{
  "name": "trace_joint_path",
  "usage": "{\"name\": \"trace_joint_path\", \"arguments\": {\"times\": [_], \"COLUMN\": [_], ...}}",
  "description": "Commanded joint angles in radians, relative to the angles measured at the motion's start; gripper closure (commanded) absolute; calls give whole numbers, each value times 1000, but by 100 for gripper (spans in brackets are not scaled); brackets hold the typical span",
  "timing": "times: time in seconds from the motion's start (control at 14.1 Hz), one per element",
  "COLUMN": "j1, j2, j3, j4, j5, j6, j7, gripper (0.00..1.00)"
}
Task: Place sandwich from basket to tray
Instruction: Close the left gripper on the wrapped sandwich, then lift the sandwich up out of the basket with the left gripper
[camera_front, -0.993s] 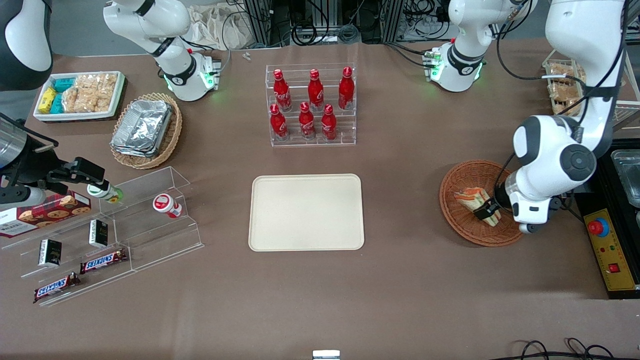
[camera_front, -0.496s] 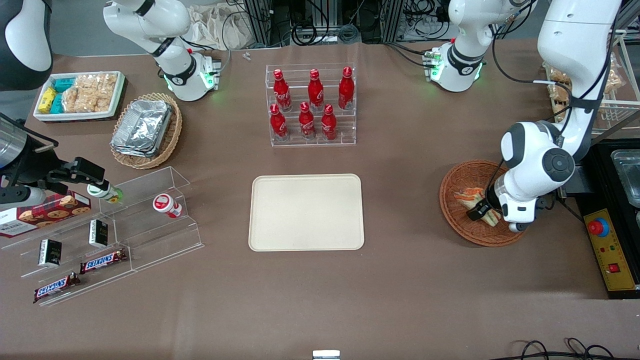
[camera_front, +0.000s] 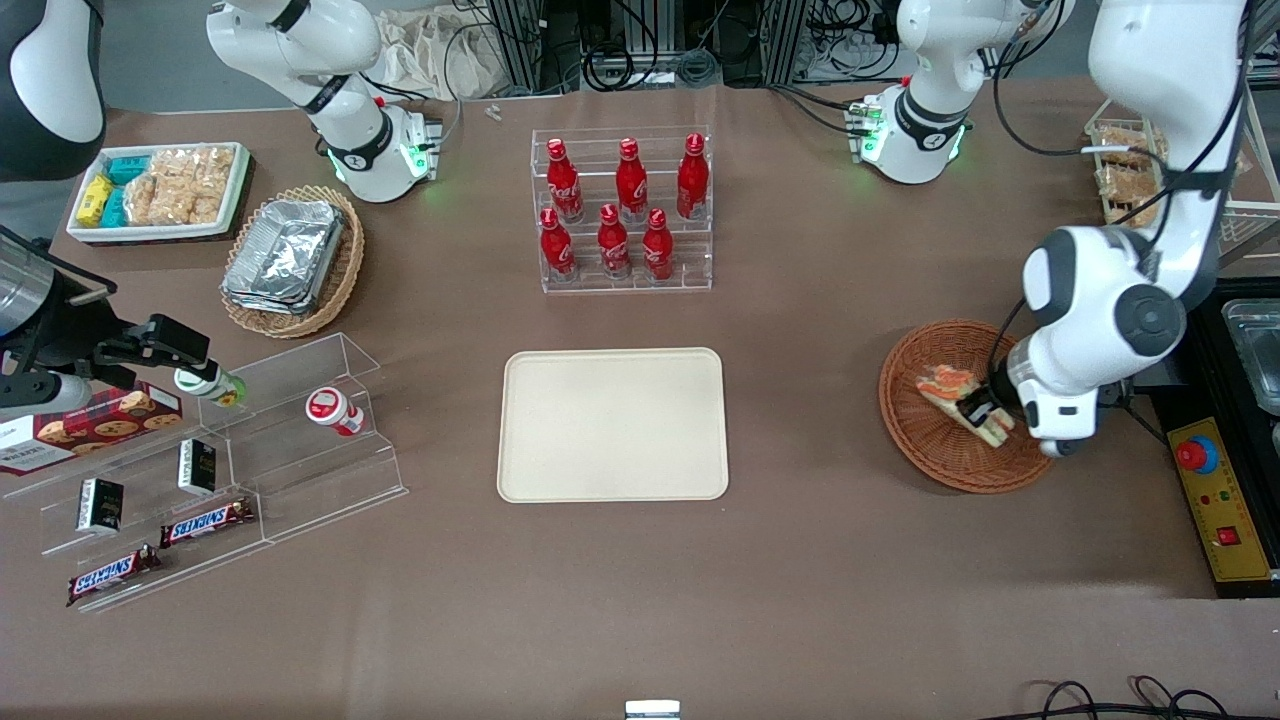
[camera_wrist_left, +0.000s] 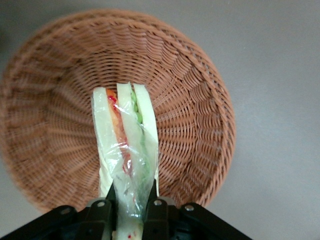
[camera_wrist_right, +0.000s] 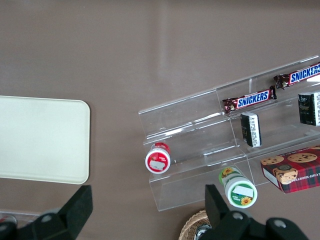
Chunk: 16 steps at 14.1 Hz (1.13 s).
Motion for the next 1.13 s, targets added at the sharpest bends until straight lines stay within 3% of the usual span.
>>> {"name": "trace_joint_path", "arguments": {"times": [0.0,0.21,0.43,0.71,1.06], "j1": [3,1,-6,-26,-28], "j2": [-53,-40,-42,-37,-7], "j3": [1,1,-5,-87,-219], "j4": [150,388,534,554,562], "j5": [-2,-13,-15,-12,-10], "j6": [-222,-475,-598,-618,-611], "j7": [-24,-24,-9,14,186], "gripper": [100,100,100,100,98]}}
